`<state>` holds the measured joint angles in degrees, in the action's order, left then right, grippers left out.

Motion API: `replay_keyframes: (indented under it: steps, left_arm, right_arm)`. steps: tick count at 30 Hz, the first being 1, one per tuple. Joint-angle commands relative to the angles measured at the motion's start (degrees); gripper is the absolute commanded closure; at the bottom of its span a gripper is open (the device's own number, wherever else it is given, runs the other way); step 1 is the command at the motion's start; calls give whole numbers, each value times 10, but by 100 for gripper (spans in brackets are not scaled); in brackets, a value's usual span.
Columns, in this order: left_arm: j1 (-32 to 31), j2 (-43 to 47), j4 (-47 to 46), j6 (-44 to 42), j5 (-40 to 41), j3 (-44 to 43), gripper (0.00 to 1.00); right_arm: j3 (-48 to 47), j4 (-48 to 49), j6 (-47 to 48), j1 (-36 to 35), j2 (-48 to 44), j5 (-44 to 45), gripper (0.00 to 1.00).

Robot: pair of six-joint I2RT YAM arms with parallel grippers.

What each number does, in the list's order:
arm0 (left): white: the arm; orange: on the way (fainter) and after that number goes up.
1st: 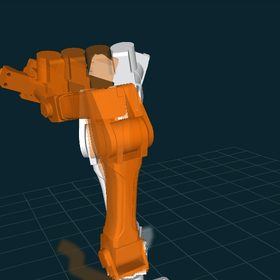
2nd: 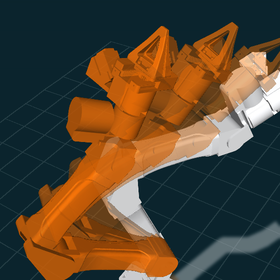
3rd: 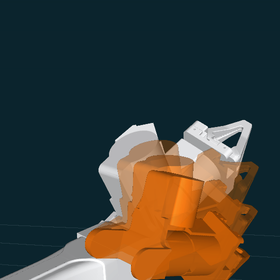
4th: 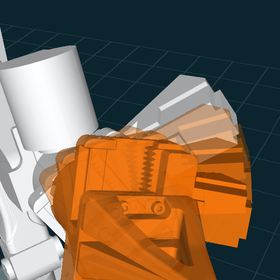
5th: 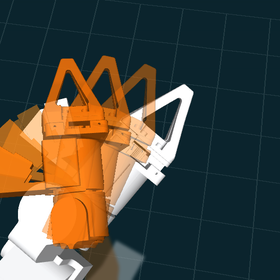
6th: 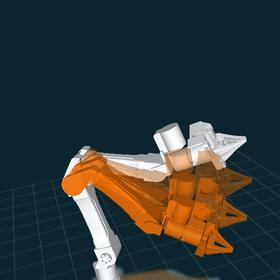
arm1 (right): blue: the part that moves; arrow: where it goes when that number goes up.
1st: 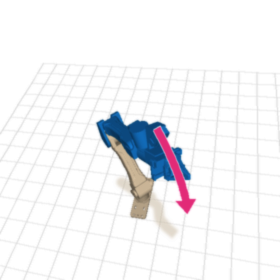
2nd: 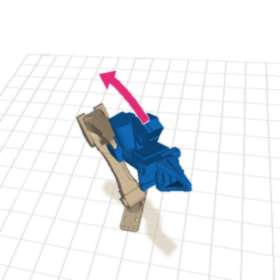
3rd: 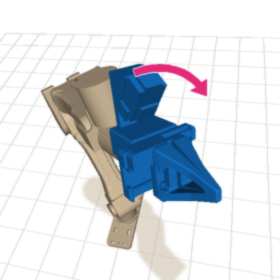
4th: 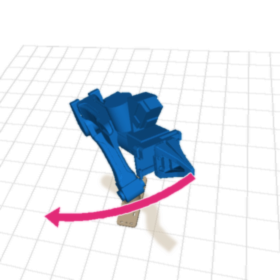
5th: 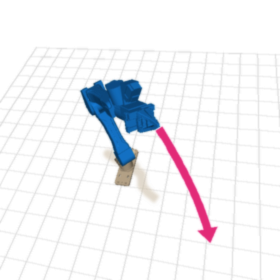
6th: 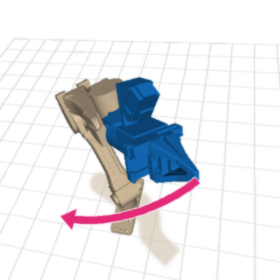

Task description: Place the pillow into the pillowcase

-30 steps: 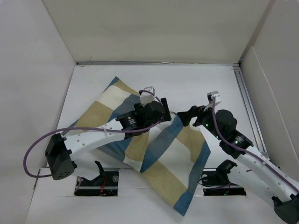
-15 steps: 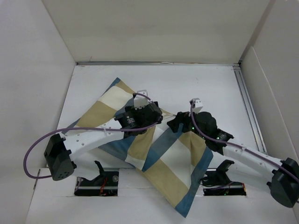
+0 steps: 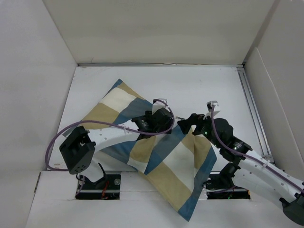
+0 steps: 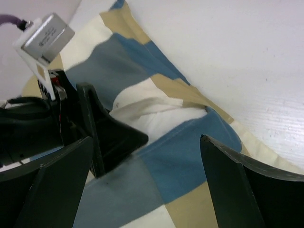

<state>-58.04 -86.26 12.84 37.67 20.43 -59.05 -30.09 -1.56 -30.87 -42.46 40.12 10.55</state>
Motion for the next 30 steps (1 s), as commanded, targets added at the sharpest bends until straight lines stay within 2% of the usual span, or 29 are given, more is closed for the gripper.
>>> replay_keyframes:
  steps: [1,2,4,5,6,8,15,18,22,23,25,26,30]
  left_arm:
    - [0,-22,6,-7,14,-38,30]
    - [0,-40,20,0,28,-45,46]
    - [0,-54,45,6,54,-59,52]
    - [0,-60,52,11,62,-59,64]
    - [0,-60,52,11,62,-59,87]
    - [0,-53,52,11,69,-64,100]
    - [-5,-8,64,5,69,-92,100]
    - [-5,17,47,-9,38,-92,100]
    - [-5,52,3,-29,-22,-86,100]
    - [-5,65,-8,-35,-35,-86,100]
    - [-5,76,-27,-40,-68,-80,100]
    - [0,83,-27,-40,-78,-74,100]
    - [0,94,-39,-45,-106,-74,100]
  right_arm:
    - [-21,-36,-2,-5,-5,6,1]
    - [-21,-41,-2,-5,-5,6,1]
    - [-21,-58,-7,-5,-10,15,0]
    - [-21,-71,-7,-5,-10,21,0]
    - [-21,-71,-7,-10,-10,26,0]
    - [-16,-77,-12,-10,-10,45,0]
    - [-20,-93,-69,-10,78,78,0]
    - [16,1,-82,-10,100,63,0]
    - [28,109,-95,-10,139,41,30]
    - [28,123,-95,-10,145,31,43]
    - [15,140,-86,-10,145,19,57]
    - [9,140,-79,-10,139,19,100]
    - [-11,146,-63,-16,124,13,100]
